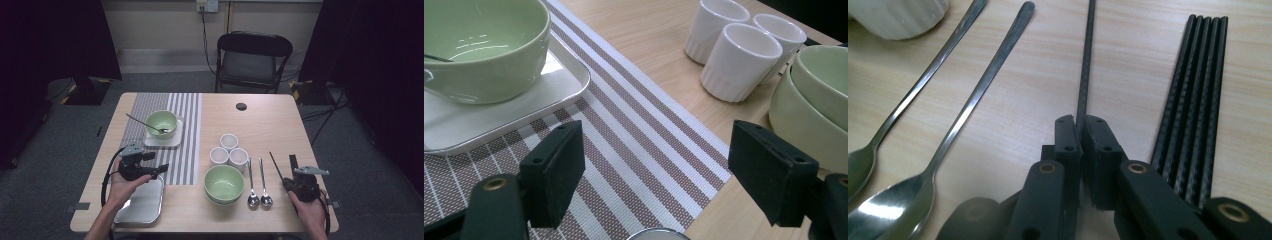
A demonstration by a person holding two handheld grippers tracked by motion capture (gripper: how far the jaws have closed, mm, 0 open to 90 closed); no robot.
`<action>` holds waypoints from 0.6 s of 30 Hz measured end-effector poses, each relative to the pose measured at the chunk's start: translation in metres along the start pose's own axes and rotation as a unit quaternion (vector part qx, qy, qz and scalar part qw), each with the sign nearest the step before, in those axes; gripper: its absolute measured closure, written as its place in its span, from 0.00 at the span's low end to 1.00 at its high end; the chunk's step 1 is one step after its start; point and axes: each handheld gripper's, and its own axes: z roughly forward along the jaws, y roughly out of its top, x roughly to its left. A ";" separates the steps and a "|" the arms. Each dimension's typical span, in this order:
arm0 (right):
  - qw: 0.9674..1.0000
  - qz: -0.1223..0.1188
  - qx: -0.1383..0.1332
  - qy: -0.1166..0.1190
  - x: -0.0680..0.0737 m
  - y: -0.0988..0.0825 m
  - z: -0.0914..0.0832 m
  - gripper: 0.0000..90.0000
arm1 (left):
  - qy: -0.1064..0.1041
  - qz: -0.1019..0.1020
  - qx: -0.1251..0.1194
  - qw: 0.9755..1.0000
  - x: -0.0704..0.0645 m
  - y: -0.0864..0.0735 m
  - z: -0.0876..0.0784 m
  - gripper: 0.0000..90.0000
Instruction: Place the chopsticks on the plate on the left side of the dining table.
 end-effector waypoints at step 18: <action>1.000 -0.002 -0.004 -0.003 0.000 0.022 0.022 0.89 | -0.014 -0.004 -0.006 1.000 -0.001 0.001 0.001 0.27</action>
